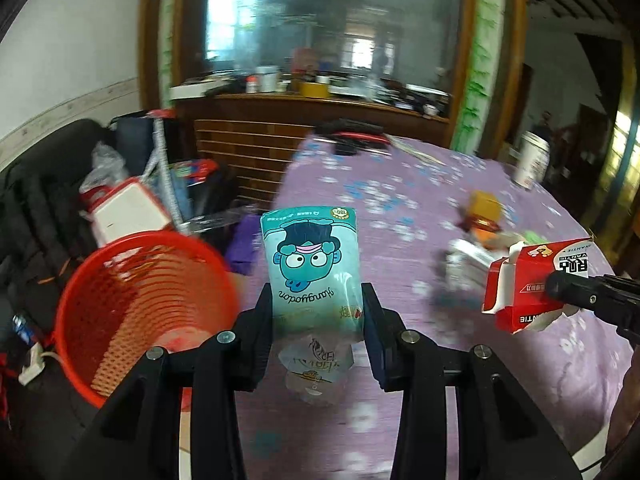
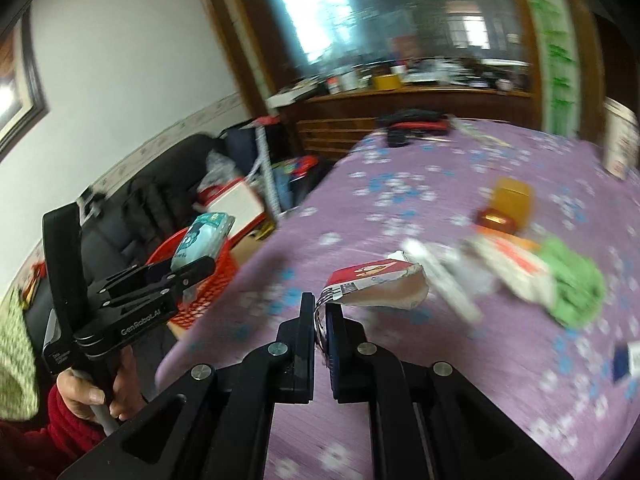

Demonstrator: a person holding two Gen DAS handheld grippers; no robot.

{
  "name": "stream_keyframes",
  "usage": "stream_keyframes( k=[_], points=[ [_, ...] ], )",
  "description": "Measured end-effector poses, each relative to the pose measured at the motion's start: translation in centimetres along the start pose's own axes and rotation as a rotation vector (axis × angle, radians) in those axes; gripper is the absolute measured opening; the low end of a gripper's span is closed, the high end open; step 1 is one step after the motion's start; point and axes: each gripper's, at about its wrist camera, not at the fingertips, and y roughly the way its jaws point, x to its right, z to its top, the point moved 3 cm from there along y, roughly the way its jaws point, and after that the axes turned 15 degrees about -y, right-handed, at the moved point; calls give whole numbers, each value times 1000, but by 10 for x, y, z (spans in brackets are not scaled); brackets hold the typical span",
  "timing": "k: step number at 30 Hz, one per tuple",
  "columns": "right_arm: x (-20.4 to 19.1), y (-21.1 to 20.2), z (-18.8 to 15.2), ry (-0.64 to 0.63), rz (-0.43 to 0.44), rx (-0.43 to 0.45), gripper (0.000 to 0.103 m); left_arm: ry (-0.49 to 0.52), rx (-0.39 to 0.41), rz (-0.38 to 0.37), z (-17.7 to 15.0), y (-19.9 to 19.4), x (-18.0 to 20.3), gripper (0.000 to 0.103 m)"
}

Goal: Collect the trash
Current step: 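Carry both items to the red wastebasket and open both grippers over it, then return to the table and grasp the white medicine box with the right gripper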

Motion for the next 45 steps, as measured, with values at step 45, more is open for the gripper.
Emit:
stream_keyframes(
  k=[45],
  points=[
    [57,-14,-34,117,-89,-9,33,62,-79,-17,-9,29,13,75]
  ],
)
